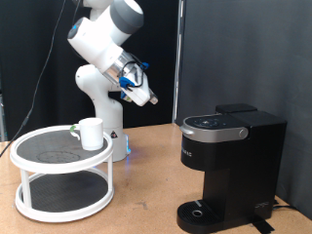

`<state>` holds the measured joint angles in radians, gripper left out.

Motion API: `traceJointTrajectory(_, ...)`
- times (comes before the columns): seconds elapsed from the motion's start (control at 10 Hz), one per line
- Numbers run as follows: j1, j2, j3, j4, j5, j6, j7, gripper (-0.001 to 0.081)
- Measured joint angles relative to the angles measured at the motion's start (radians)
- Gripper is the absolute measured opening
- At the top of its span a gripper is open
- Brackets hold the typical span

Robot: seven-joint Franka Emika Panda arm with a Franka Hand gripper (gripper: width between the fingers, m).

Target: Make a cup of coffee with the keurig machine

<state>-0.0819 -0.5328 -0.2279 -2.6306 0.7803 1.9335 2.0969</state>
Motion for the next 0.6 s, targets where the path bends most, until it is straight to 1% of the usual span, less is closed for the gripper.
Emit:
traceJointTrajectory(0.1, -0.019, -0.030, -0.009, -0.008, -0.025, -0.012, -0.002, 0.0005)
traceJointTrajectory(0.3, -0.059, -0.102, -0.010, -0.027, -0.097, -0.016, -0.002, 0.0005)
traceJointTrajectory(0.4, -0.074, -0.147, -0.008, -0.048, -0.124, -0.021, -0.002, 0.0005)
traceJointTrajectory(0.5, -0.074, -0.145, -0.009, -0.048, -0.119, -0.021, -0.002, 0.0005)
traceJointTrajectory(0.6, -0.074, -0.145, -0.017, -0.048, -0.118, -0.045, -0.002, 0.0005)
